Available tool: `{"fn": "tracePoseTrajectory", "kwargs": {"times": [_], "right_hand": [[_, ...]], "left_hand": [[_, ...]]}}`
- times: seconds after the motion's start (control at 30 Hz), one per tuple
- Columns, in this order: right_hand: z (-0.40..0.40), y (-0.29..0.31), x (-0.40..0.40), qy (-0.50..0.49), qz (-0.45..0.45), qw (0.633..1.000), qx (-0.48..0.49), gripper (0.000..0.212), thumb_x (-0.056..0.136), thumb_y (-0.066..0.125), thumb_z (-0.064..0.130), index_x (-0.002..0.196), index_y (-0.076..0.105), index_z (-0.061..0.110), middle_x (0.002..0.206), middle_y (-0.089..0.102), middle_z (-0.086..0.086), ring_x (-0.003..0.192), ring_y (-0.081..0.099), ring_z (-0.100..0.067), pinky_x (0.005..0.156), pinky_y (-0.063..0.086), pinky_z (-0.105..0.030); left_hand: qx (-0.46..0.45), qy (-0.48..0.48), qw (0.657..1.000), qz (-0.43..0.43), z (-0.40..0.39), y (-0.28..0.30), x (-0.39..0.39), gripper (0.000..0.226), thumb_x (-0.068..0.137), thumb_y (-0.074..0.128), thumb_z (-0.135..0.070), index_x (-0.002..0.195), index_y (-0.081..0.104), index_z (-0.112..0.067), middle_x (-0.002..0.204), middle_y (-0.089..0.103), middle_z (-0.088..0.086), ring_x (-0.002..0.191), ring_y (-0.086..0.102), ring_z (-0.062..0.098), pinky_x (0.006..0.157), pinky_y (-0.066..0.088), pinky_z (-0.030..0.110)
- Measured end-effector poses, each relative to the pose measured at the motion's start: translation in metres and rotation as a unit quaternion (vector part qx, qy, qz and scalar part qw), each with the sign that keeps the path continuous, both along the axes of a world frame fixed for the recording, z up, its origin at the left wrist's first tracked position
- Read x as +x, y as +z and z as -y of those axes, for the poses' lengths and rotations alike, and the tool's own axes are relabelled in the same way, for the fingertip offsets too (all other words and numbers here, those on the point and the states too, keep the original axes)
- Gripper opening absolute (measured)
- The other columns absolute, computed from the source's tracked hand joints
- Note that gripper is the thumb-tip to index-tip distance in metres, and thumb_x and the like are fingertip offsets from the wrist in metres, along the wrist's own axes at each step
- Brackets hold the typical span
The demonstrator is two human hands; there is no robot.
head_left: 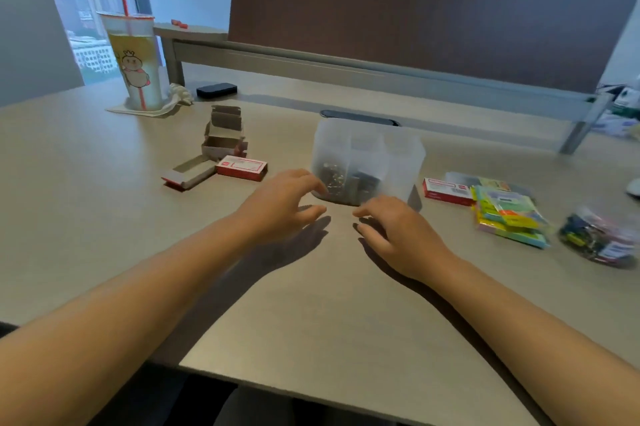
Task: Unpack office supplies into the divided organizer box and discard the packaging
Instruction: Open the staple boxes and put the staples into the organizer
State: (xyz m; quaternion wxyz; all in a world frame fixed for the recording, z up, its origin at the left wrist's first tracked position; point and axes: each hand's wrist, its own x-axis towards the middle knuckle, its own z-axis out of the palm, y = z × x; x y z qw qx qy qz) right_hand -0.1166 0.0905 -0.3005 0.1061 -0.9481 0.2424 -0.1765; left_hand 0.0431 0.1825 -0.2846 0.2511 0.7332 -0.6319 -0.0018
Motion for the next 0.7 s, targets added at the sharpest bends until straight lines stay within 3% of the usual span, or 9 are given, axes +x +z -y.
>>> {"fn": "tracePoseTrajectory", "kwargs": {"times": [0.13, 0.33, 0.47, 0.57, 0.63, 0.7], "right_hand": [[0.024, -0.001, -0.051, -0.077, 0.0, 0.997, -0.003, 0.026, 0.089, 0.049, 0.021, 0.111, 0.058, 0.01, 0.115, 0.061, -0.008, 0.103, 0.053, -0.018, 0.081, 0.036, -0.019], [0.069, 0.003, -0.074, -0.197, -0.002, 0.98, -0.036, 0.032, 0.09, 0.046, 0.02, 0.12, 0.051, 0.009, 0.125, 0.054, -0.01, 0.113, 0.047, -0.024, 0.093, 0.038, -0.032], [0.089, 0.006, -0.063, -0.218, -0.056, 0.971, -0.087, 0.03, 0.09, 0.045, 0.026, 0.113, 0.052, 0.007, 0.115, 0.057, -0.013, 0.104, 0.05, -0.027, 0.09, 0.04, -0.037], [0.098, 0.003, -0.055, -0.212, -0.116, 0.964, -0.114, 0.033, 0.091, 0.04, 0.029, 0.116, 0.05, 0.009, 0.12, 0.055, -0.014, 0.114, 0.046, -0.028, 0.106, 0.028, -0.04], [0.098, 0.002, -0.055, -0.206, -0.117, 0.964, -0.122, 0.034, 0.091, 0.041, 0.03, 0.116, 0.052, 0.011, 0.119, 0.055, -0.014, 0.116, 0.045, -0.029, 0.109, 0.024, -0.041], [0.093, 0.003, -0.058, -0.19, -0.092, 0.969, -0.125, 0.032, 0.09, 0.045, 0.03, 0.113, 0.057, 0.011, 0.114, 0.059, -0.012, 0.109, 0.047, -0.028, 0.103, 0.031, -0.039]], "left_hand": [[0.035, -0.081, 0.996, 0.028, 0.029, -0.003, -0.041, 0.034, 0.087, 0.051, -0.032, 0.118, 0.054, -0.018, 0.122, 0.055, 0.001, 0.111, 0.049, 0.014, 0.093, 0.04, 0.024], [0.08, -0.132, 0.986, 0.06, 0.062, -0.011, -0.07, 0.032, 0.087, 0.051, -0.034, 0.113, 0.053, -0.015, 0.113, 0.057, 0.004, 0.103, 0.049, 0.018, 0.088, 0.041, 0.027], [0.074, -0.131, 0.987, 0.054, 0.069, -0.015, -0.067, 0.035, 0.085, 0.053, -0.037, 0.113, 0.054, -0.015, 0.112, 0.057, 0.004, 0.103, 0.048, 0.018, 0.087, 0.039, 0.027], [0.074, -0.132, 0.987, 0.047, 0.07, -0.018, -0.065, 0.037, 0.085, 0.054, -0.038, 0.114, 0.054, -0.016, 0.112, 0.057, 0.003, 0.103, 0.047, 0.018, 0.087, 0.037, 0.026], [0.071, -0.132, 0.988, 0.044, 0.07, -0.019, -0.064, 0.038, 0.084, 0.054, -0.038, 0.115, 0.053, -0.016, 0.113, 0.057, 0.003, 0.104, 0.047, 0.018, 0.087, 0.036, 0.026], [0.067, -0.129, 0.989, 0.038, 0.071, -0.019, -0.064, 0.039, 0.084, 0.054, -0.038, 0.115, 0.053, -0.016, 0.113, 0.057, 0.003, 0.105, 0.047, 0.018, 0.087, 0.036, 0.026]]}}
